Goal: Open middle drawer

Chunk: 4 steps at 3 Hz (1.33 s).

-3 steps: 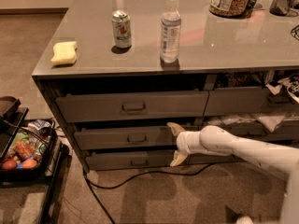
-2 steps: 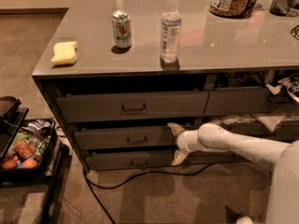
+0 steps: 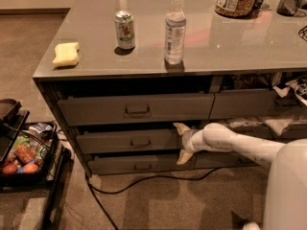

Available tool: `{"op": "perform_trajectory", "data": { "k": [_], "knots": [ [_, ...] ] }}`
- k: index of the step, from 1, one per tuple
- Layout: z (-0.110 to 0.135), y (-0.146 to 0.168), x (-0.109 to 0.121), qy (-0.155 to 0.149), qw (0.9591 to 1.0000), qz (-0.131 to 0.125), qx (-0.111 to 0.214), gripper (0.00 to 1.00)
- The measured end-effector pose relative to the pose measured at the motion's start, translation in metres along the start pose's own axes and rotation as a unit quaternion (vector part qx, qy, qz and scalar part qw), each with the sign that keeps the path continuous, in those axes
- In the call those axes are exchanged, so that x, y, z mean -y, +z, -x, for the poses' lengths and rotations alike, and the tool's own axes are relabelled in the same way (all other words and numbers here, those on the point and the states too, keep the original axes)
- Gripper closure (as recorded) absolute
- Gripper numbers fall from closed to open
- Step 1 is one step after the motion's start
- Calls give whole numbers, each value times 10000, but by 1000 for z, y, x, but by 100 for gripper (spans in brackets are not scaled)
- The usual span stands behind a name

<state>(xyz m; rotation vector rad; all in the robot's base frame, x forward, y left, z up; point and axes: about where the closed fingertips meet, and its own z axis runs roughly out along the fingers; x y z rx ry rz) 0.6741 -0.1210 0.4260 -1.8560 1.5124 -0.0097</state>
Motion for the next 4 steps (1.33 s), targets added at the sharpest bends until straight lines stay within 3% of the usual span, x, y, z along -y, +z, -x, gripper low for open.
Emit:
{"op": "perform_trajectory", "data": {
  "k": [2,3,4],
  "knots": [
    [-10,23,21,-11,9999,-100,83,0],
    [-24,53,36,-28,10000,50,55,0],
    [-24,53,36,-28,10000,50,55,0]
  ]
}}
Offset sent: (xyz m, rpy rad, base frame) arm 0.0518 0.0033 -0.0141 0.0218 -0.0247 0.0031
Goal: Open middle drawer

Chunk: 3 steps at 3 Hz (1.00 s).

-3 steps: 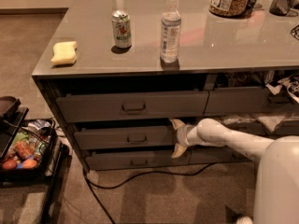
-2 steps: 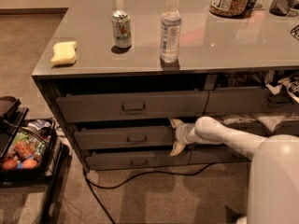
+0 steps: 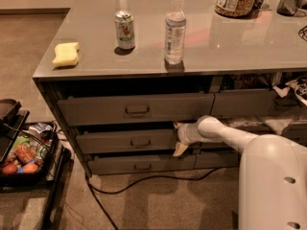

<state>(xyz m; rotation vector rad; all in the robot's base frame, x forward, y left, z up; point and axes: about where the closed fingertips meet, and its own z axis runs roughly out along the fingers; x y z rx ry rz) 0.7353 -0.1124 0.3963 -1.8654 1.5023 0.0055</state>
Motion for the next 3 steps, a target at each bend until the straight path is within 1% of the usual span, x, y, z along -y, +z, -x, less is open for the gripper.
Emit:
{"op": "perform_trajectory", "data": {
  "k": [1,3],
  "knots": [
    [0,0,0,0,10000,0,0,19],
    [0,0,0,0,10000,1,1,65]
  ]
}}
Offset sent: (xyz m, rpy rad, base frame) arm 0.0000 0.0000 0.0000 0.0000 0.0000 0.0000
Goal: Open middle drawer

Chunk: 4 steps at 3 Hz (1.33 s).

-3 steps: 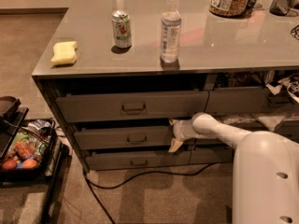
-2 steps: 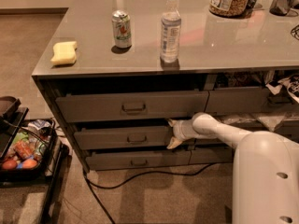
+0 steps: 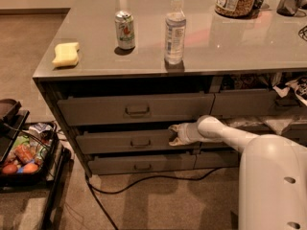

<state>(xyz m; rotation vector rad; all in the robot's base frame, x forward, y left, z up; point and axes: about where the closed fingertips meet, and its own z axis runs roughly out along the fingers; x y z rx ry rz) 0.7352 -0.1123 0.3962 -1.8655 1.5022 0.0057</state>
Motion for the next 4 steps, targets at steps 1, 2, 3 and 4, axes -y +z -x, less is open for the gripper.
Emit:
{"op": "perform_trajectory", "data": {
  "k": [1,2,3,4],
  "knots": [
    [0,0,0,0,10000,0,0,61],
    [0,0,0,0,10000,1,0,60],
    [0,-1,-1,3,10000,31,6,57],
    [1,-3,1,29,10000,27,12,56]
  ]
}}
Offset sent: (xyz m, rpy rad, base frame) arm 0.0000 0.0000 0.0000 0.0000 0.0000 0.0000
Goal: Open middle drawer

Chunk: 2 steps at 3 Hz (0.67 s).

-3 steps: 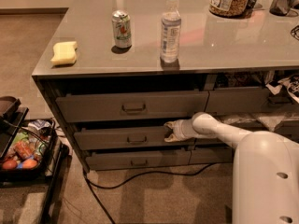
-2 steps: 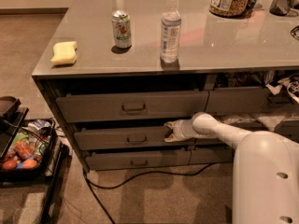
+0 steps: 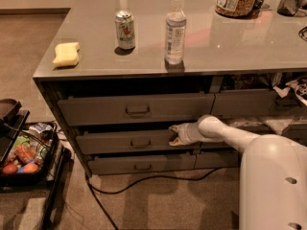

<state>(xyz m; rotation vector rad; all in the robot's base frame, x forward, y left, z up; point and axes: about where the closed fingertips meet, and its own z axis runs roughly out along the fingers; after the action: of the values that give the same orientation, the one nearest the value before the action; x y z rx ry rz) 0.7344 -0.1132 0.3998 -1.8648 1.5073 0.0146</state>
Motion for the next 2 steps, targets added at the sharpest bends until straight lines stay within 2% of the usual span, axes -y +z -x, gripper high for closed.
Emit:
{"op": "perform_trajectory", "data": {
  "k": [1,2],
  "knots": [
    [4,-2,-8,41,9999,116,61,53],
    [2,-1,-6,42,9999,116,62,53]
  ]
}}
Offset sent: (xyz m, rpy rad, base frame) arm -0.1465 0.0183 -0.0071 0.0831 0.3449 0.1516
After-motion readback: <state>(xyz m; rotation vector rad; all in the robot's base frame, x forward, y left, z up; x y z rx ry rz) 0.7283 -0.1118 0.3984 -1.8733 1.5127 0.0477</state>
